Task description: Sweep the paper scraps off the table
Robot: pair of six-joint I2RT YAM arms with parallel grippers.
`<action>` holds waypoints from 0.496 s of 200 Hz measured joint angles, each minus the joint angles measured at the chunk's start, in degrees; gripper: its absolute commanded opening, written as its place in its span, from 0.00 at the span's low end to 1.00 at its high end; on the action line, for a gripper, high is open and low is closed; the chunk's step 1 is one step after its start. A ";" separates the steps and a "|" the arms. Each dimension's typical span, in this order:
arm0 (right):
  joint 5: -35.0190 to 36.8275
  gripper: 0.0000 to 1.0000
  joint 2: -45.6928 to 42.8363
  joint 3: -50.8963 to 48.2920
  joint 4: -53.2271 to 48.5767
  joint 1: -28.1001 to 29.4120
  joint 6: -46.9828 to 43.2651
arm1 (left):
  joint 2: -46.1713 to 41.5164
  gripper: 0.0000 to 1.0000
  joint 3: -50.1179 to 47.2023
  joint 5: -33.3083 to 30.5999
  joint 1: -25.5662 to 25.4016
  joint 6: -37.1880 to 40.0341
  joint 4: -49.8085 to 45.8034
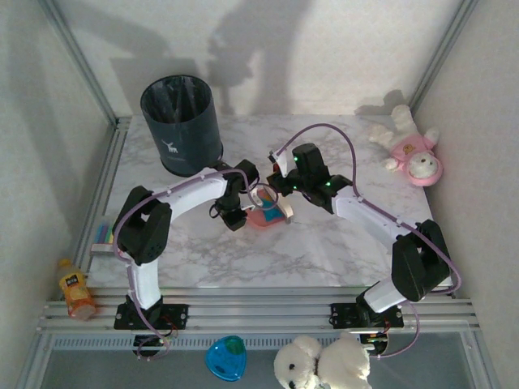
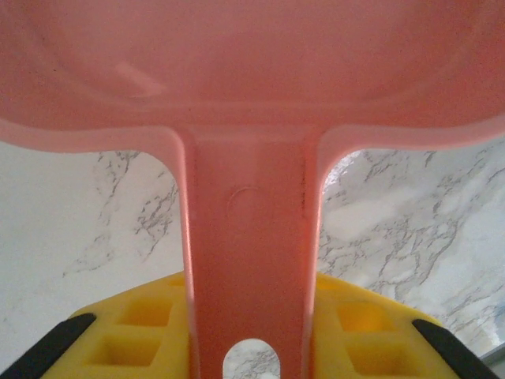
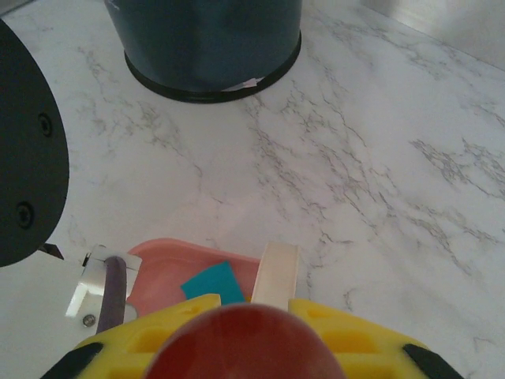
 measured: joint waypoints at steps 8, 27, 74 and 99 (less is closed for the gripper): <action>-0.17 0.00 -0.24 -0.26 0.28 0.02 0.37 | -0.44 0.16 -0.61 0.02 0.00 0.26 0.35; -0.26 0.00 -0.76 -0.57 0.46 0.02 1.03 | -1.29 0.16 -1.75 0.17 0.00 0.87 0.92; -0.59 0.00 -2.58 -1.29 1.29 0.04 1.95 | -1.44 0.16 -3.21 0.15 0.00 1.51 2.34; -0.13 0.00 -4.35 -2.14 1.36 0.04 2.32 | -1.46 0.17 -3.30 0.15 0.00 1.73 2.54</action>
